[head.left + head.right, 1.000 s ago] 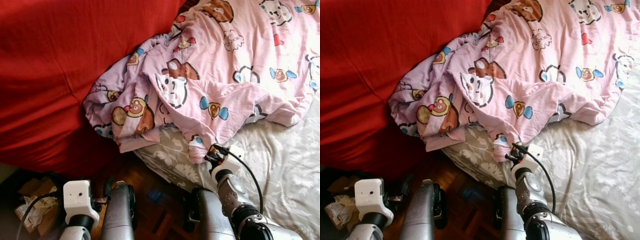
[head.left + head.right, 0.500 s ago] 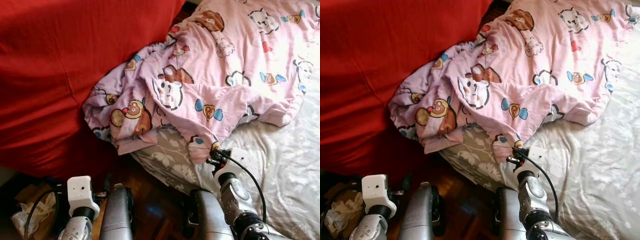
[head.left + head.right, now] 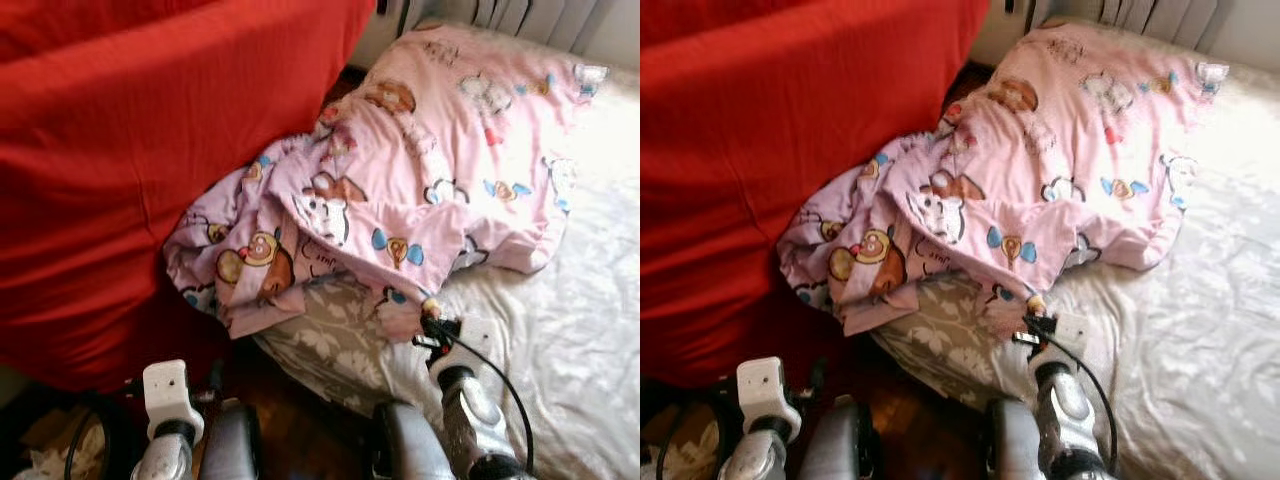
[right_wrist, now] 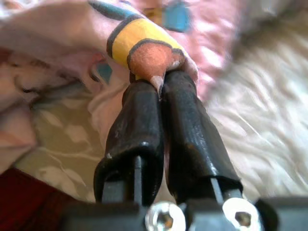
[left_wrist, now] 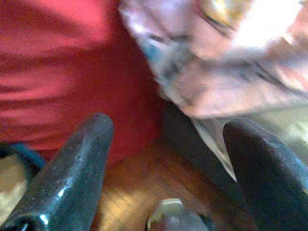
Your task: Clean up the room
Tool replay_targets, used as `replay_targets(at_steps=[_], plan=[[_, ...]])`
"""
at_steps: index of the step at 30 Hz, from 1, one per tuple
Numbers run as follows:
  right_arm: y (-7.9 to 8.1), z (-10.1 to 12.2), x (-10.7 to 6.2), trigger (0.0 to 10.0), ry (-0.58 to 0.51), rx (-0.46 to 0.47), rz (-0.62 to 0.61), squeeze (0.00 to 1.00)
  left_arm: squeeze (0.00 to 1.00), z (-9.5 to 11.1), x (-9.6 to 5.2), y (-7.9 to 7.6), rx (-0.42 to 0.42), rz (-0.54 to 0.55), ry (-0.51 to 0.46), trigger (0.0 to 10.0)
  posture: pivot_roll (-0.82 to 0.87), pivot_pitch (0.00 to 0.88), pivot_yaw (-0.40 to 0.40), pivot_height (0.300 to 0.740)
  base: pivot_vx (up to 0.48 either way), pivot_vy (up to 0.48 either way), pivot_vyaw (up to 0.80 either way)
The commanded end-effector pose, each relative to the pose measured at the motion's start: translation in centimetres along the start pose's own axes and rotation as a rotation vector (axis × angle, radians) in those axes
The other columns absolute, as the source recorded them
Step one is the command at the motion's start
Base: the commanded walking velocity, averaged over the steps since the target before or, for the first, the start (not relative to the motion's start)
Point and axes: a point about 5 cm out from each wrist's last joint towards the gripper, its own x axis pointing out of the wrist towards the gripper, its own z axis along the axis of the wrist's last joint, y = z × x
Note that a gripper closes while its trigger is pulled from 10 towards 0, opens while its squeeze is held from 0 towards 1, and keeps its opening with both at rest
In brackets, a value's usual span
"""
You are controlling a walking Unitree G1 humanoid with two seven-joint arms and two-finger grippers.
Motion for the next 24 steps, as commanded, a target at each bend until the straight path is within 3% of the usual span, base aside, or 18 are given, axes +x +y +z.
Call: replay_targets(at_steps=[1, 18, 24], plan=[[0.2, 0.6, 0.3, 10.0, -0.021, -0.009, 0.004, 0.00, 0.00, -2.3, -1.0, 1.2, -0.017, 0.055, 0.088, 10.0, 0.02, 0.108, -0.041, 0.733, 0.000, 0.000, 0.00], [-0.1, 0.8, 0.3, 10.0, -0.019, -0.038, 0.003, 0.00, 0.00, -6.8, -2.3, 2.2, 0.000, 0.094, 0.288, 10.0, 0.02, 0.110, -0.055, 0.740, 0.000, 0.000, 0.00], [0.2, 0.6, 0.4, 10.0, -0.001, -0.047, 0.011, 0.00, 0.00, -8.7, -3.7, 2.4, 0.001, 0.103, 0.396, 10.0, 0.01, 0.121, -0.059, 0.740, 0.000, 0.000, 0.00]])
